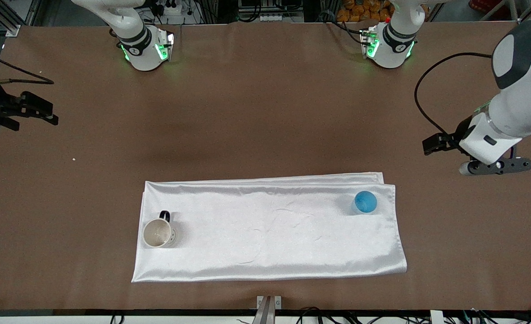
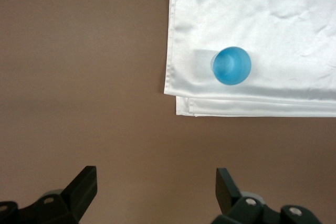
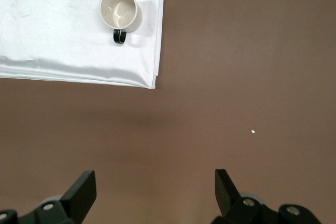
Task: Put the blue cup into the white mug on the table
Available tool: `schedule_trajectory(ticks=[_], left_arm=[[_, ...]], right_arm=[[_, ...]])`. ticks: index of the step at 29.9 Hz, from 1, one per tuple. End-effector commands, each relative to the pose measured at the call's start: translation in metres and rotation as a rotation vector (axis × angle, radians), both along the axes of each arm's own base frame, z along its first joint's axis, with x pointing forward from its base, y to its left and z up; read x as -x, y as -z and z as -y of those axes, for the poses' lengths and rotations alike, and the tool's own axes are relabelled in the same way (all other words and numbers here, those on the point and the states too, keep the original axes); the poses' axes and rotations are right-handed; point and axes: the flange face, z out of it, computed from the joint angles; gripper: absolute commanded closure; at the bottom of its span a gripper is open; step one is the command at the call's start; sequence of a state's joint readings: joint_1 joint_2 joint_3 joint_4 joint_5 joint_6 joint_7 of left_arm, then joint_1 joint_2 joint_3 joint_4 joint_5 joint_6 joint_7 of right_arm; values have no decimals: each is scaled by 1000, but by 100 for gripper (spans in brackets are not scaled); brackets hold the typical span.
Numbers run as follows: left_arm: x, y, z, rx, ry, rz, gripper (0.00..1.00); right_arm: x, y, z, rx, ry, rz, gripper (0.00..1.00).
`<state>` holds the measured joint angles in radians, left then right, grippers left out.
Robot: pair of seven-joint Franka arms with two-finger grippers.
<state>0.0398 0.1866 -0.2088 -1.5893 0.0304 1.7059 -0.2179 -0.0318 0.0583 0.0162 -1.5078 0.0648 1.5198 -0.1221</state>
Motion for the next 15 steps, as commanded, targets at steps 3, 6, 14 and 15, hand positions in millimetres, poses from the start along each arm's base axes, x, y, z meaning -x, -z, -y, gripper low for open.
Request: schedule_trajectory(ticks=[3, 6, 14, 15], left_arm=[[-14, 39, 34, 34, 44, 8, 0], [-22, 61, 37, 37, 47, 5, 0], [-35, 101, 41, 51, 48, 4, 0], [-36, 106, 41, 52, 48, 4, 0]], right_arm=[[-18, 62, -19, -18, -4, -7, 0], [-24, 88, -31, -17, -10, 5, 0], [-38, 133, -91, -5, 103, 8, 0], [-40, 140, -97, 0, 115, 6, 0]])
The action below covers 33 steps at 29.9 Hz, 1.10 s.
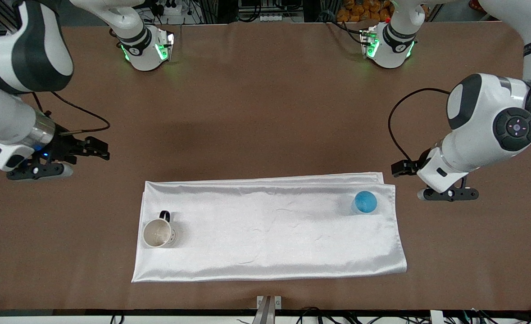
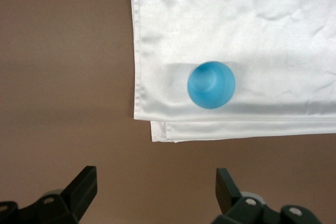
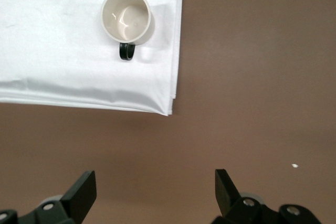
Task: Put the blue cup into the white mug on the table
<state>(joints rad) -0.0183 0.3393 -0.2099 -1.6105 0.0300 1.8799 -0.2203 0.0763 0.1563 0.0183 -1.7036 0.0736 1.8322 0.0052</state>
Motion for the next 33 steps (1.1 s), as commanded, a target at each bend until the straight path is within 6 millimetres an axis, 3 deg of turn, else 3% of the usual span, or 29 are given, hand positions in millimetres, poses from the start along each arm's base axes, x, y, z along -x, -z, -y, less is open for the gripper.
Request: schedule_trajectory(ticks=[1, 10, 13, 19, 23, 28, 33], left_arm=[[-5, 20, 0, 21, -8, 10, 0], [2, 66, 4, 34, -6, 56, 0], [8, 80, 14, 39, -3, 78, 0], [10, 96, 20, 43, -20, 96, 0], [10, 106, 20, 47, -20, 105, 0], [7, 117, 22, 59, -22, 136, 0], [3, 142, 21, 73, -30, 163, 0]], right_arm=[[-6, 21, -36, 7, 90, -4, 0], [-23, 86, -46, 24, 183, -72, 0], [-28, 110, -48, 24, 213, -90, 0], [-33, 153, -83, 41, 153, -93, 0], [-41, 170, -98, 41, 123, -60, 0], [-55, 183, -97, 89, 57, -11, 0], [-67, 196, -97, 95, 30, 15, 0]])
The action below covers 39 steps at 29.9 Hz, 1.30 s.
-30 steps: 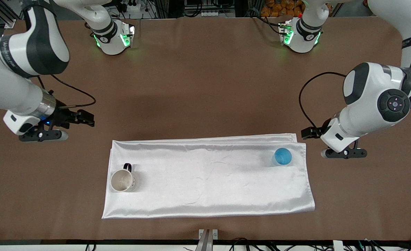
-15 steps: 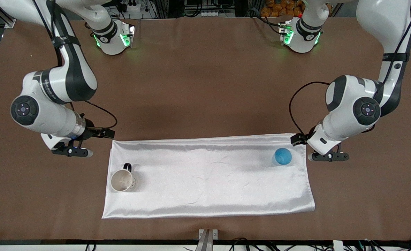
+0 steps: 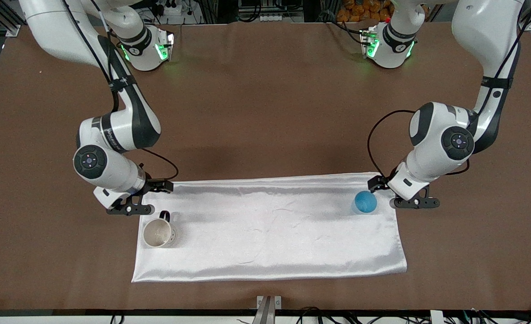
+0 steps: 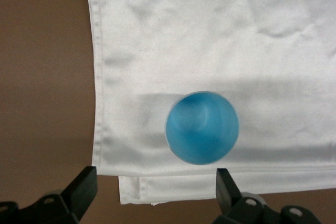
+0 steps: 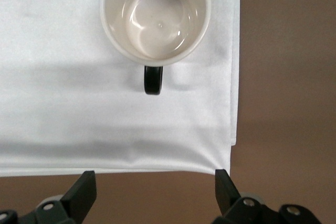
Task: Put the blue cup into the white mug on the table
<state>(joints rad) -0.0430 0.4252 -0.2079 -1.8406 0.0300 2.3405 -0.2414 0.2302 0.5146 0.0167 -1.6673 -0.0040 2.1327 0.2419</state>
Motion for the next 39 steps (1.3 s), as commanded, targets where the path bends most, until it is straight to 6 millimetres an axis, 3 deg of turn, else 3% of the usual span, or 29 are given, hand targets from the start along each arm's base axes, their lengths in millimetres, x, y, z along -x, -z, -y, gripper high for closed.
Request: schedule_trajectory(ticks=[1, 7, 14, 25, 27, 34, 39], left_arm=[[-3, 26, 1, 20, -23, 34, 0], [-2, 30, 3, 12, -20, 51, 0], [-5, 55, 4, 21, -26, 49, 0], [-9, 71, 4, 31, -31, 52, 0], [-9, 73, 4, 30, -30, 49, 6], [-9, 75, 6, 32, -28, 55, 41], [-9, 76, 6, 33, -28, 55, 48]], right_arm=[[-22, 8, 2, 14, -35, 36, 0], [-34, 24, 4, 0, -24, 68, 0], [-42, 43, 5, -6, -24, 106, 0], [-56, 49, 2, -12, -25, 136, 0], [-58, 52, 2, -12, -25, 136, 0], [-66, 58, 0, -13, -27, 145, 0], [-68, 68, 1, -14, -27, 157, 0]])
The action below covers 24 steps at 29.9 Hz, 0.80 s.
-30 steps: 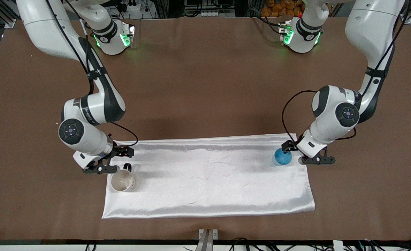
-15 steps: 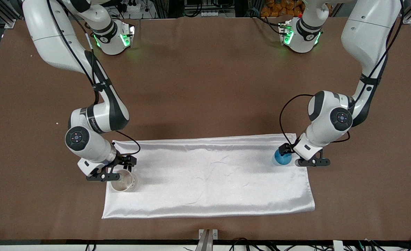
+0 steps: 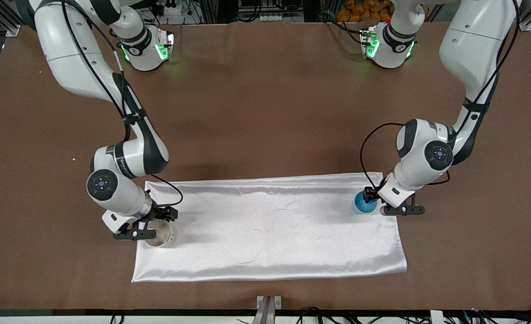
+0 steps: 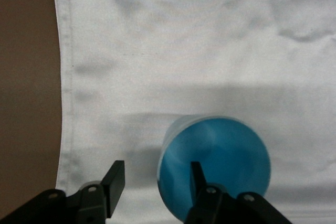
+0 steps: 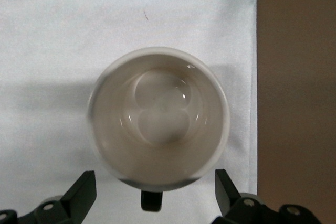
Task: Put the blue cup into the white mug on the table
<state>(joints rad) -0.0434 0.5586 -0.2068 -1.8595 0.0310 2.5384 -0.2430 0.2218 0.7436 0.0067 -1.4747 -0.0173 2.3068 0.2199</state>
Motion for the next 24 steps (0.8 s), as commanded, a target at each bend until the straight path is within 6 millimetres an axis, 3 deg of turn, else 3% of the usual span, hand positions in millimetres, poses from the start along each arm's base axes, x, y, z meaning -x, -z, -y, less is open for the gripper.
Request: schedule_trajectory(ticks=[1, 5, 11, 14, 19, 24], left_arm=[[-4, 1, 3, -4, -15, 16, 52], [-3, 2, 6, -4, -9, 15, 65], [-2, 5, 8, -6, -4, 11, 97], [-2, 5, 8, -6, -4, 11, 100], [-3, 6, 6, -7, -4, 11, 100], [-3, 5, 6, -7, 0, 13, 100]], right_arm=[[-11, 13, 2, 7, -14, 24, 0], [-11, 20, 2, 7, -16, 26, 0], [-11, 31, 4, 7, -13, 29, 0], [-11, 34, 4, 7, -14, 27, 3], [-12, 32, 4, 5, -15, 38, 57], [-13, 32, 4, 0, -10, 45, 94]])
